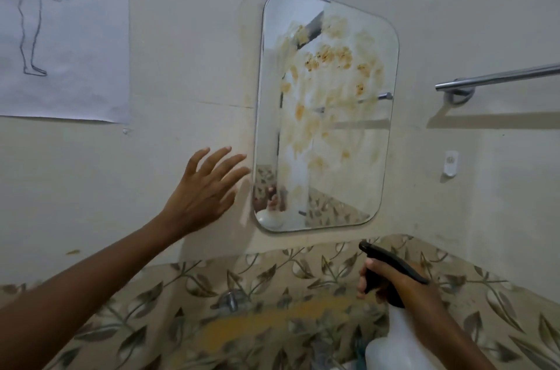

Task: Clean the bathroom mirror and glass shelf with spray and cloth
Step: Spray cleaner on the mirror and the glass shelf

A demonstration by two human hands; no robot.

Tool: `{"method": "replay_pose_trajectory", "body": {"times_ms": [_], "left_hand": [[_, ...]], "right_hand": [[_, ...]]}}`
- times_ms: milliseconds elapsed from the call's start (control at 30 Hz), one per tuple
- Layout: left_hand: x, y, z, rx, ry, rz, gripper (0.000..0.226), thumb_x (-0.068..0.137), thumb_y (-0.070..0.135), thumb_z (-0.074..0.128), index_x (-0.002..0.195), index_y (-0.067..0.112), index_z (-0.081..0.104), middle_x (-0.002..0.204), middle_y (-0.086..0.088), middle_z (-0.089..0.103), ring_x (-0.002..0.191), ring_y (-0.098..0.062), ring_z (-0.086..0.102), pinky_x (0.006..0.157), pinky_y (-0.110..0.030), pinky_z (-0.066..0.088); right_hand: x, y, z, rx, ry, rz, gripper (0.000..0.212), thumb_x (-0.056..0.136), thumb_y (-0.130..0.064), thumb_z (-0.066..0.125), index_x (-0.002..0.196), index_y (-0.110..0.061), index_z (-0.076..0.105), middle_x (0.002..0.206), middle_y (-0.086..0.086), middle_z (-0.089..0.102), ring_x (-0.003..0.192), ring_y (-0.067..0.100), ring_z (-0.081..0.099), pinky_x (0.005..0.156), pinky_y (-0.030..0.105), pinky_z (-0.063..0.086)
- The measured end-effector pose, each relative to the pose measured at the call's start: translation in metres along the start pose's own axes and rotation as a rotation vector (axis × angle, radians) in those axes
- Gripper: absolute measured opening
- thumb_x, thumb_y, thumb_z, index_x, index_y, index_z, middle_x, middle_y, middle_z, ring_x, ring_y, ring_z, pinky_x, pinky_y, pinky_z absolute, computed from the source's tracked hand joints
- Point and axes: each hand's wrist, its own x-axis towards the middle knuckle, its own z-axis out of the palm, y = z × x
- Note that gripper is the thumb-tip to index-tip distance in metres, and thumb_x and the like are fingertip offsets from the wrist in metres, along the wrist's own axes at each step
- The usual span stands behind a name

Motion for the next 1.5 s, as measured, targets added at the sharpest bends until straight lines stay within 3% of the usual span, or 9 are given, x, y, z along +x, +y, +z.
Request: {"method": "replay_pose_trajectory", "body": {"times_ms": [233, 333, 567, 767, 933, 1100, 1200, 1400, 1500], "left_hand": [[-0.122, 0.040, -0.003, -0.479, -0.062, -0.312, 0.018, 0.084, 0.031, 0.043, 0.096, 0.033, 0.056, 0.101, 0.009, 0.066, 0.109, -0.010, 0.048, 0.090, -0.033, 0.028], [-0.174, 0.049, 0.001, -0.671, -0.134, -0.531, 0.017, 0.084, 0.036, 0.040, 0.090, 0.042, 0.056, 0.095, 0.022, 0.062, 0.098, -0.012, 0.055, 0.082, -0.040, 0.041], [-0.227, 0.067, -0.002, -0.850, -0.190, -0.775, 0.031, 0.075, 0.040, 0.037, 0.098, 0.047, 0.054, 0.092, 0.019, 0.064, 0.095, -0.008, 0.057, 0.077, -0.037, 0.050], [-0.231, 0.071, -0.006, -0.857, -0.241, -0.771, 0.026, 0.075, 0.035, 0.038, 0.090, 0.045, 0.057, 0.101, 0.023, 0.060, 0.100, -0.002, 0.052, 0.084, -0.035, 0.048], [-0.235, 0.068, -0.008, -0.875, -0.215, -0.814, 0.027, 0.075, 0.034, 0.039, 0.091, 0.042, 0.059, 0.103, 0.021, 0.060, 0.102, -0.009, 0.054, 0.085, -0.034, 0.049], [-0.241, 0.065, -0.009, -0.873, -0.242, -0.815, 0.028, 0.074, 0.038, 0.038, 0.094, 0.041, 0.059, 0.104, 0.016, 0.061, 0.104, 0.000, 0.050, 0.085, -0.018, 0.039], [-0.243, 0.065, -0.007, -0.880, -0.244, -0.813, 0.027, 0.075, 0.039, 0.039, 0.093, 0.041, 0.059, 0.105, 0.018, 0.061, 0.107, 0.006, 0.047, 0.085, -0.012, 0.036], [-0.239, 0.070, -0.003, -0.914, -0.240, -0.777, 0.032, 0.075, 0.039, 0.039, 0.102, 0.050, 0.053, 0.105, 0.019, 0.060, 0.103, 0.004, 0.048, 0.084, -0.017, 0.040], [-0.235, 0.074, -0.001, -0.916, -0.244, -0.730, 0.031, 0.076, 0.038, 0.040, 0.100, 0.054, 0.052, 0.103, 0.026, 0.058, 0.101, 0.000, 0.048, 0.083, -0.018, 0.038]], "right_hand": [[-0.001, 0.026, 0.007, -0.009, -0.109, 0.131, 0.014, 0.086, 0.005, 0.050, 0.091, 0.010, 0.062, 0.071, 0.022, 0.064, 0.062, 0.023, 0.066, 0.042, 0.021, 0.045], [-0.004, 0.040, 0.025, -0.048, -0.193, 0.195, 0.015, 0.087, 0.004, 0.050, 0.092, 0.011, 0.062, 0.075, 0.021, 0.063, 0.058, 0.018, 0.064, 0.043, 0.020, 0.046], [-0.013, 0.071, 0.085, -0.009, -0.353, 0.356, 0.027, 0.083, 0.017, 0.043, 0.096, 0.010, 0.065, 0.070, 0.023, 0.060, 0.053, 0.028, 0.060, 0.040, 0.027, 0.049], [-0.020, 0.097, 0.137, -0.059, -0.471, 0.359, 0.042, 0.081, 0.015, 0.045, 0.073, -0.012, 0.076, 0.054, 0.009, 0.063, 0.047, 0.021, 0.059, 0.042, 0.023, 0.046], [-0.014, 0.096, 0.154, -0.117, -0.471, 0.303, 0.050, 0.073, 0.014, 0.045, 0.057, -0.023, 0.075, 0.057, 0.018, 0.056, 0.042, 0.026, 0.052, 0.045, 0.029, 0.047], [-0.012, 0.088, 0.147, -0.057, -0.434, 0.284, 0.047, 0.050, -0.001, 0.048, 0.083, -0.023, 0.074, 0.067, 0.027, 0.054, 0.050, 0.031, 0.049, 0.045, 0.030, 0.044], [-0.012, 0.088, 0.132, -0.018, -0.429, 0.274, 0.047, 0.053, -0.001, 0.046, 0.088, -0.019, 0.072, 0.064, 0.025, 0.058, 0.053, 0.032, 0.054, 0.053, 0.035, 0.047], [-0.003, 0.103, 0.107, -0.049, -0.317, 0.387, 0.048, 0.076, 0.022, 0.033, 0.056, -0.003, 0.068, 0.042, 0.014, 0.052, 0.029, 0.023, 0.048, 0.036, 0.026, 0.042], [0.002, 0.101, 0.094, -0.012, -0.249, 0.406, 0.035, 0.077, 0.026, 0.029, 0.058, 0.024, 0.058, 0.043, 0.018, 0.048, 0.026, 0.024, 0.046, 0.030, 0.023, 0.040]]}}
